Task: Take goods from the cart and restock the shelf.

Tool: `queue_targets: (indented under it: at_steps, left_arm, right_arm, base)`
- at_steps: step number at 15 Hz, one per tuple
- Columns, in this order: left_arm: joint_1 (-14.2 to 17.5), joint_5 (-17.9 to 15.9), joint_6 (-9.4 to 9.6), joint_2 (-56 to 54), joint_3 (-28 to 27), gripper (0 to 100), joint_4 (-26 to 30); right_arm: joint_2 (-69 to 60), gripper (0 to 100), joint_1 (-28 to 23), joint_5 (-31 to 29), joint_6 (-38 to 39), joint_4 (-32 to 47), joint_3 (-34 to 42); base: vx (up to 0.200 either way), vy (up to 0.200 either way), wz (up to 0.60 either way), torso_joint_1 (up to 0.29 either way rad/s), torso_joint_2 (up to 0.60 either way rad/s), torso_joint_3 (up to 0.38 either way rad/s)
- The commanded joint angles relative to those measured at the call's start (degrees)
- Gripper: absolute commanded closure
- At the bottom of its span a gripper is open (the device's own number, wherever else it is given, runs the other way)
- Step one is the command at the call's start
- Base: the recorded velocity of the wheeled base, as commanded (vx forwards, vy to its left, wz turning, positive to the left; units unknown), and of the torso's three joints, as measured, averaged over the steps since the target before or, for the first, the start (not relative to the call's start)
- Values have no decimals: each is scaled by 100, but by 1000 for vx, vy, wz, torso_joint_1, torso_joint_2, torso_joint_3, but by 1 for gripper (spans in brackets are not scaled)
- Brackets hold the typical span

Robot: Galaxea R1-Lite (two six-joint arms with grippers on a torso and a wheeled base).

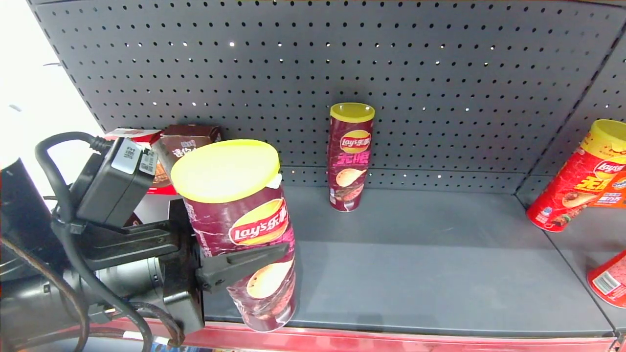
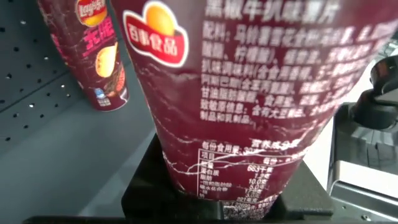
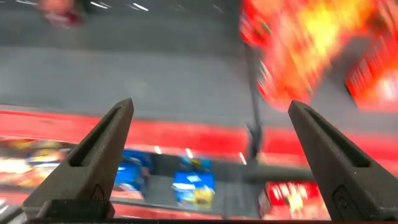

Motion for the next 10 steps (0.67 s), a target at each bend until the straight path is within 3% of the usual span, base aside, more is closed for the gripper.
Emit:
queue_targets:
  at_steps: [1,4,5,6,7,8,10]
  left_arm:
    - [8,41,-91,-33,45,100,-39]
    - [8,120,-188,-15,1,100,-119]
    - [8,120,-188,-15,19,100,-110]
    - [8,120,-188,-15,19,100,-110]
    - [17,120,-197,-15,-16,100,-110]
    - [87,112,-188,-6,-43,100,-110]
    - [140,103,-188,-6,-43,100,-110]
  right_arm:
    - [1139,0,200,493,-256,88,-784]
    - [2264,0,604,1056,-309,-62,-1329]
    - [2651,0,921,1065,-511,-334,-1373]
    - [2651,0,921,1065,-511,-334,-1373]
    - [3345,0,1439,1038,-660,-870,-1364]
    - [3679,0,1642,1030,-660,-1073,-1373]
    - [3960,0,1782,1038,-660,-1204,-1399]
  base:
    - [0,0,0,0,0,0]
    - [0,0,0,0,0,0]
    - [0,0,0,0,0,0]
    - [0,0,0,0,0,0]
    - [0,0,0,0,0,0]
    - [0,0,0,0,0,0]
    - [0,0,0,0,0,0]
